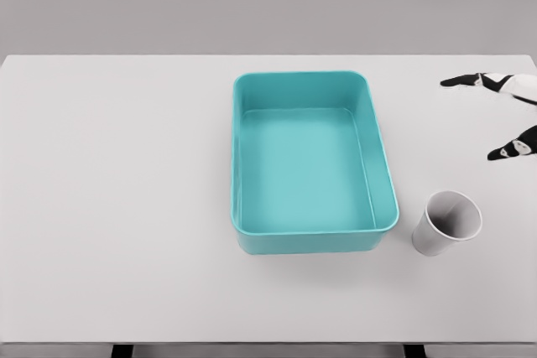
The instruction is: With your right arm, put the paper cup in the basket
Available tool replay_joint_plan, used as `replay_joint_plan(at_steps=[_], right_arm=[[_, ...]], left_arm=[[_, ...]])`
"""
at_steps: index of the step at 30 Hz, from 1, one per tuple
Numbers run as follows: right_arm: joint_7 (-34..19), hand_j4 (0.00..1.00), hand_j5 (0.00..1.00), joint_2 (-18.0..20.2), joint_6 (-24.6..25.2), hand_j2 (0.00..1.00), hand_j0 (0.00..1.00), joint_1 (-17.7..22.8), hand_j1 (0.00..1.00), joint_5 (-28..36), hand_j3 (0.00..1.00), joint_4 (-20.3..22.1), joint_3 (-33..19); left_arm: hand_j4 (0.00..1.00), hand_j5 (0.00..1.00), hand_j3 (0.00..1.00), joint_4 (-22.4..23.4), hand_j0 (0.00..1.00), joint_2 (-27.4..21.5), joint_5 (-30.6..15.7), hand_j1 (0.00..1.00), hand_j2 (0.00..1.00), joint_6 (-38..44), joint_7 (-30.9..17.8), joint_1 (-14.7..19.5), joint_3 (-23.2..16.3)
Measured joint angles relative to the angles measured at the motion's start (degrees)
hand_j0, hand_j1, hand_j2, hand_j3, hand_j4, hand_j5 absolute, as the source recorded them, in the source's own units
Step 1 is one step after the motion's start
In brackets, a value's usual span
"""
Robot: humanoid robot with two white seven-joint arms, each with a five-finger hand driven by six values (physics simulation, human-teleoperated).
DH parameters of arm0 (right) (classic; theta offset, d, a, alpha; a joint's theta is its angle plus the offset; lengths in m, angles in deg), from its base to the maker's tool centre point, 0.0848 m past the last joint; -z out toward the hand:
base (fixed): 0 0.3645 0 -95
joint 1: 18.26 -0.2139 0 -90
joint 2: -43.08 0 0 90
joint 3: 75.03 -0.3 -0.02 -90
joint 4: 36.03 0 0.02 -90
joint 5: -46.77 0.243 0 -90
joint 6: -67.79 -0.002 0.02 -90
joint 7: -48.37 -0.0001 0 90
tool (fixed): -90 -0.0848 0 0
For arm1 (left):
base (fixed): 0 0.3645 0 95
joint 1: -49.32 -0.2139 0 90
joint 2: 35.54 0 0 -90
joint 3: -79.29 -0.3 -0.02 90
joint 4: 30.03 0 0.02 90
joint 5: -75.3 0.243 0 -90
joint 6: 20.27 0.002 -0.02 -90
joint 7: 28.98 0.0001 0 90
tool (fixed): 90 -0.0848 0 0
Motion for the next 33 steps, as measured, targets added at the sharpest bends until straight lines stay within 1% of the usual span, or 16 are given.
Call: replay_joint_plan(at_steps=[3,4,6,10,13,15,18,21,26,33], right_arm=[[-0.6,1.00,1.00,-1.0,-0.4,1.00,1.00,1.0,1.00,4.8,1.00,-3.0,0.5],[-0.7,1.00,1.00,-0.6,-0.6,1.00,1.00,2.5,1.00,5.5,1.00,-3.6,0.6],[-0.8,1.00,1.00,0.8,-0.8,1.00,1.00,4.1,1.00,6.1,1.00,-4.4,0.8],[-0.9,1.00,1.00,4.5,-0.9,1.00,1.00,6.1,1.00,6.4,1.00,-5.6,1.4],[-0.9,1.00,1.00,7.2,-0.9,1.00,1.00,6.4,1.00,6.6,1.00,-5.6,3.6],[-0.9,1.00,1.00,9.0,-0.9,1.00,1.00,6.4,1.00,6.8,1.00,-4.4,6.1],[-0.9,1.00,1.00,10.3,-0.9,1.00,1.00,6.5,1.00,7.0,1.00,-3.0,9.6],[-0.9,1.00,1.00,10.5,-0.9,1.00,1.00,6.5,1.00,7.2,1.00,-2.5,12.0],[-0.9,1.00,1.00,10.2,-0.9,1.00,1.00,6.5,1.00,7.3,1.00,-2.1,14.5],[-0.9,1.00,1.00,7.0,-0.9,1.00,1.00,6.5,1.00,8.2,1.00,-2.4,15.7]], left_arm=[[1.00,1.00,1.00,0.0,1.00,0.0,0.0,1.00,1.00,0.0,0.0,0.0,0.0],[1.00,1.00,1.00,0.0,1.00,0.0,0.0,1.00,1.00,0.0,0.0,0.0,0.0],[1.00,1.00,1.00,0.0,1.00,0.0,0.0,1.00,1.00,0.0,0.0,0.0,0.0],[1.00,1.00,1.00,0.0,1.00,0.0,0.0,1.00,1.00,0.0,0.0,0.0,0.0],[1.00,1.00,1.00,0.0,1.00,0.0,0.0,1.00,1.00,0.0,0.0,0.0,0.0],[1.00,1.00,1.00,0.0,1.00,0.0,0.0,1.00,1.00,0.0,0.0,0.0,0.0],[1.00,1.00,1.00,0.0,1.00,0.0,0.0,1.00,1.00,0.0,0.0,0.0,0.0],[1.00,1.00,1.00,0.0,1.00,0.0,0.0,1.00,1.00,0.0,0.0,0.0,0.0],[1.00,1.00,1.00,0.0,1.00,0.0,0.0,1.00,1.00,0.0,0.0,0.0,0.0],[1.00,1.00,1.00,0.0,1.00,0.0,0.0,1.00,1.00,0.0,0.0,0.0,0.0]])
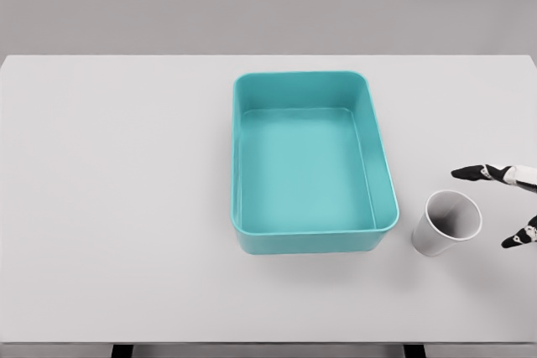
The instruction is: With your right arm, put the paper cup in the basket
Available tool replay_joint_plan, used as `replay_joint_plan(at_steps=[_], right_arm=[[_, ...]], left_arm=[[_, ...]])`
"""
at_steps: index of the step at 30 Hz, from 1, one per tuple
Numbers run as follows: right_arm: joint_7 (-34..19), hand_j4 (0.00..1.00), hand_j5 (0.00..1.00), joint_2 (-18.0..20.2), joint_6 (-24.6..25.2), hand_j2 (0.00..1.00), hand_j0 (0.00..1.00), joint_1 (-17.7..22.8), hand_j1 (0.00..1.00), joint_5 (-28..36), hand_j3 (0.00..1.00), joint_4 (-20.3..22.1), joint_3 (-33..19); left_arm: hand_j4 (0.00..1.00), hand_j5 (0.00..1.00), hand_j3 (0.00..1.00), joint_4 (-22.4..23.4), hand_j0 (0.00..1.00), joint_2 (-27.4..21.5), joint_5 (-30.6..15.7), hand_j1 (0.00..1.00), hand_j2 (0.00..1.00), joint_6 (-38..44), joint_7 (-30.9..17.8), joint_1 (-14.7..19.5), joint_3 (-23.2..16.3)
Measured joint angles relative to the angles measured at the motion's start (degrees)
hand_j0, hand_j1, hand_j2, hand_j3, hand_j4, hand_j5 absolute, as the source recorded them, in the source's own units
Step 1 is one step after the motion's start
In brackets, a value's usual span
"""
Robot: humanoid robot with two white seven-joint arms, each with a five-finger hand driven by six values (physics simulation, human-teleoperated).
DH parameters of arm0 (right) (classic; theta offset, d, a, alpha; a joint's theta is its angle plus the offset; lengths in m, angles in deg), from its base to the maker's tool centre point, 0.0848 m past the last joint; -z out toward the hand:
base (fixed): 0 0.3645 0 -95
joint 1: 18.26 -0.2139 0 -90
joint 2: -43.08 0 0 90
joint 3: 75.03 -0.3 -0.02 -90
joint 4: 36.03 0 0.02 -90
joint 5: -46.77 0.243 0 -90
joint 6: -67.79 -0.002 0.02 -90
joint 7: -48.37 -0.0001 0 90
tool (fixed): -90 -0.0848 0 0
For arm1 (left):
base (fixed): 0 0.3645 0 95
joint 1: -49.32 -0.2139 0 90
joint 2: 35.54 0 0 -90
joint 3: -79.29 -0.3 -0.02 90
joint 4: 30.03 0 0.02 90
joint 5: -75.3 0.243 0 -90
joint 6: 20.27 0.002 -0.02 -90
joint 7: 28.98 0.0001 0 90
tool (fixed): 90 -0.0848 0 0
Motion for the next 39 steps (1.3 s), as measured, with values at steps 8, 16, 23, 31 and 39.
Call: replay_joint_plan(at_steps=[8,16,23,31,39], right_arm=[[0.0,1.00,1.00,-1.4,0.0,1.00,1.00,0.0,1.00,0.2,1.00,-0.1,0.2],[0.0,1.00,1.00,-1.7,0.0,1.00,1.00,0.2,1.00,0.2,1.00,0.0,0.8],[0.0,1.00,1.00,-2.9,0.0,1.00,1.00,0.2,1.00,0.2,1.00,0.1,1.0],[0.0,1.00,1.00,-4.1,0.0,1.00,1.00,0.0,1.00,0.1,1.00,0.2,1.3],[0.0,1.00,1.00,-4.7,0.0,1.00,1.00,-0.1,1.00,0.1,1.00,0.3,1.8]], left_arm=[[1.00,1.00,1.00,0.0,1.00,0.0,0.0,1.00,1.00,0.0,0.0,0.0,0.0],[1.00,1.00,1.00,0.0,1.00,0.0,0.0,1.00,1.00,0.0,0.0,0.0,0.0],[1.00,1.00,1.00,0.0,1.00,0.0,0.0,1.00,1.00,0.0,0.0,0.0,0.0],[1.00,1.00,1.00,0.0,1.00,0.0,0.0,1.00,1.00,0.0,0.0,0.0,0.0],[1.00,1.00,1.00,0.0,1.00,0.0,0.0,1.00,1.00,0.0,0.0,0.0,0.0]])
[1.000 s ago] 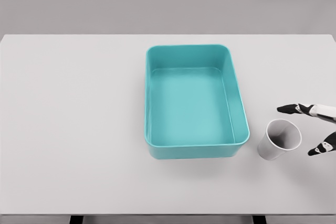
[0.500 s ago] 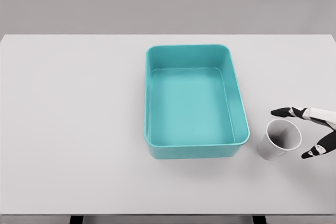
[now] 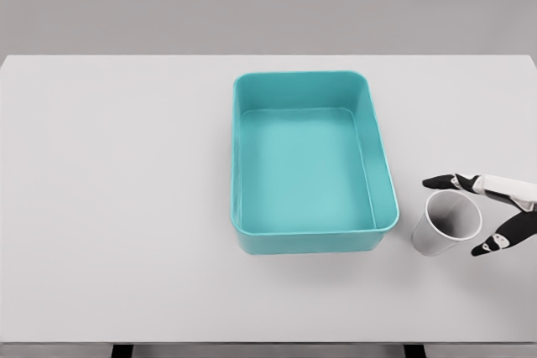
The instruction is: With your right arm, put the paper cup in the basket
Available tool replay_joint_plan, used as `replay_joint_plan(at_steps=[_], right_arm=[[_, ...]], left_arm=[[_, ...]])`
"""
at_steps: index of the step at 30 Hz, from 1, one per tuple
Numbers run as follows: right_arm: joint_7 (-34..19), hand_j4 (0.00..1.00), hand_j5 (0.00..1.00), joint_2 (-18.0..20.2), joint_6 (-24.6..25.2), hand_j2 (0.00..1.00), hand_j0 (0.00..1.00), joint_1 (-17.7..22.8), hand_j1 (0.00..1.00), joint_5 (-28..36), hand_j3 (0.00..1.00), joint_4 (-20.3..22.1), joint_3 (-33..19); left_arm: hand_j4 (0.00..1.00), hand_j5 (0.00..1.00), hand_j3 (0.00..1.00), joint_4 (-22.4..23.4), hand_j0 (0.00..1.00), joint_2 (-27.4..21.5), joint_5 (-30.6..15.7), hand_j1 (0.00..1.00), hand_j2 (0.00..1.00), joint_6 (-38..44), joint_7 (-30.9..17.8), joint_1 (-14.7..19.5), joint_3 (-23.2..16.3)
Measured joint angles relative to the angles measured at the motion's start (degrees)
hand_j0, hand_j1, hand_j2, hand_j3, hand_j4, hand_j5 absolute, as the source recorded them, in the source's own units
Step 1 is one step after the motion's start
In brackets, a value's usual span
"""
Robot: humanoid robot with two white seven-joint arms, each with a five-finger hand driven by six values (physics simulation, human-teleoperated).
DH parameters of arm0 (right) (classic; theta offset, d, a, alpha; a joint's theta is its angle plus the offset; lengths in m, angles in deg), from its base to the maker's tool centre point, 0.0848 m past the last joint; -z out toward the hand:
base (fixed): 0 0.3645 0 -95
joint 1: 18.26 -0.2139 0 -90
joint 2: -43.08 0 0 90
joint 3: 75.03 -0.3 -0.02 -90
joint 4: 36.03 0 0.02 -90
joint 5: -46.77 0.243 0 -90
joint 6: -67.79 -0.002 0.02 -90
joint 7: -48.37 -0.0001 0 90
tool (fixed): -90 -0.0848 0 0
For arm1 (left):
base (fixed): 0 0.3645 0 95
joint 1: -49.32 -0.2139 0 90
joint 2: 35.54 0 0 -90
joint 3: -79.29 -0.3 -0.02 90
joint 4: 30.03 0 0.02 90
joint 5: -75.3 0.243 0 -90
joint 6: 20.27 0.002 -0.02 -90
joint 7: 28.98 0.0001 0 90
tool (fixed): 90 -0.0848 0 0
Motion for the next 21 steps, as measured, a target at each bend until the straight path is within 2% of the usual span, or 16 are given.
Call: replay_joint_plan(at_steps=[21], right_arm=[[0.0,1.00,1.00,-1.5,0.0,1.00,1.00,-0.4,1.00,-0.1,1.00,1.8,0.1]], left_arm=[[1.00,1.00,1.00,0.0,1.00,0.0,0.0,1.00,1.00,0.0,0.0,0.0,0.0]])
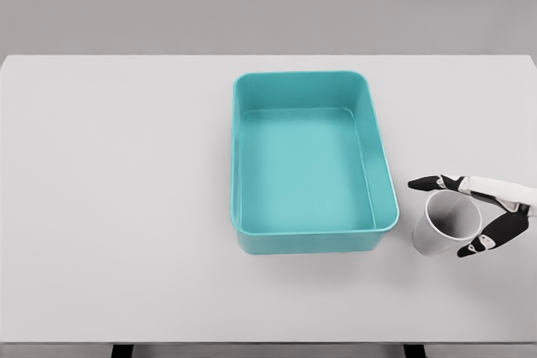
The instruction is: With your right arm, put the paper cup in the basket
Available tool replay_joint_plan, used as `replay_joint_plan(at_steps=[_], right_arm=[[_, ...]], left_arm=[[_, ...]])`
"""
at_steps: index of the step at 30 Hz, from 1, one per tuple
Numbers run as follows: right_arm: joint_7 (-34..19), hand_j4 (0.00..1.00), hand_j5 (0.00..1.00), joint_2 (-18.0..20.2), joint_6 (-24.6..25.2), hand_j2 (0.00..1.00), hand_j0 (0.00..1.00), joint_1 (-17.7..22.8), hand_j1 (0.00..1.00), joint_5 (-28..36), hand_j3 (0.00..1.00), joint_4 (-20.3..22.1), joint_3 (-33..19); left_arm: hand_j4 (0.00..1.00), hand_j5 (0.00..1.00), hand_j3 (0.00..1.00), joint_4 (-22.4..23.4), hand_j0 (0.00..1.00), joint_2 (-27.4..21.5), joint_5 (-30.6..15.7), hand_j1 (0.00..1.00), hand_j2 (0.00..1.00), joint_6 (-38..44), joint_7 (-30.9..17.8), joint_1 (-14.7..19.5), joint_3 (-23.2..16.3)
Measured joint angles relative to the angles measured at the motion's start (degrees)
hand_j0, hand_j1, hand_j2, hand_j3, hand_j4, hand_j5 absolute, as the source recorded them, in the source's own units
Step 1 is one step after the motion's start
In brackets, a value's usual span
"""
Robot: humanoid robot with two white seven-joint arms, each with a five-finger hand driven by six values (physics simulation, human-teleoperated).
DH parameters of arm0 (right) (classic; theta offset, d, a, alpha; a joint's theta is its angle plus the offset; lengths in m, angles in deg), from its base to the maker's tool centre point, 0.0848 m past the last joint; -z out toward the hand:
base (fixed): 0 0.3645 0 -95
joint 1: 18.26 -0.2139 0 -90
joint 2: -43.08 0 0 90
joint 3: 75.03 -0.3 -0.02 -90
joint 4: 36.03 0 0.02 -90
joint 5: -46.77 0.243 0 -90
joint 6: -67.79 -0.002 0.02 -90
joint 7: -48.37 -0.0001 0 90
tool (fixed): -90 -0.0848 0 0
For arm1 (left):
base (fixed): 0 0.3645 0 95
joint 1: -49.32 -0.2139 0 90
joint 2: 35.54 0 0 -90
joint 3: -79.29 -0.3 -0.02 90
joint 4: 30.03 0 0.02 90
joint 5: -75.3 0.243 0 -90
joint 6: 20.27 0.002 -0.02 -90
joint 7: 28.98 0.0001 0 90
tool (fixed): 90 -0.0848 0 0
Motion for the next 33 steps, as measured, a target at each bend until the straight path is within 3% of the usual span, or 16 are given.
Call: replay_joint_plan(at_steps=[5,10,20,27,30,33], right_arm=[[0.0,1.00,1.00,0.0,0.0,1.00,1.00,0.0,1.00,0.0,1.00,0.2,0.0],[0.0,0.86,0.86,0.0,0.1,0.86,0.86,-0.1,0.86,0.0,0.86,0.3,0.2],[0.0,0.84,0.84,0.0,0.0,0.84,0.84,-0.7,0.84,0.0,0.84,0.1,-0.2],[0.0,0.84,0.84,-0.4,0.0,0.84,0.84,-0.8,0.84,0.1,0.84,-0.3,-4.3],[0.0,0.75,0.75,-0.6,0.0,0.75,0.75,-0.8,0.75,0.1,0.75,-0.2,-5.0],[0.0,0.74,0.74,-0.7,0.0,0.74,0.74,-0.8,0.74,0.1,0.74,-0.2,-5.5]], left_arm=[[1.00,1.00,1.00,0.0,1.00,0.0,0.0,1.00,1.00,0.0,0.0,0.0,0.0],[1.00,1.00,1.00,0.0,1.00,0.0,0.0,1.00,1.00,0.0,0.0,0.0,0.0],[1.00,1.00,1.00,0.0,1.00,0.0,0.0,1.00,1.00,0.0,0.0,0.0,0.0],[1.00,1.00,1.00,0.0,1.00,0.0,0.0,1.00,1.00,0.0,0.0,0.0,0.0],[1.00,1.00,1.00,0.0,1.00,0.0,0.0,1.00,1.00,0.0,0.0,0.0,0.0],[1.00,1.00,1.00,0.0,1.00,0.0,0.0,1.00,1.00,0.0,0.0,0.0,0.0]])
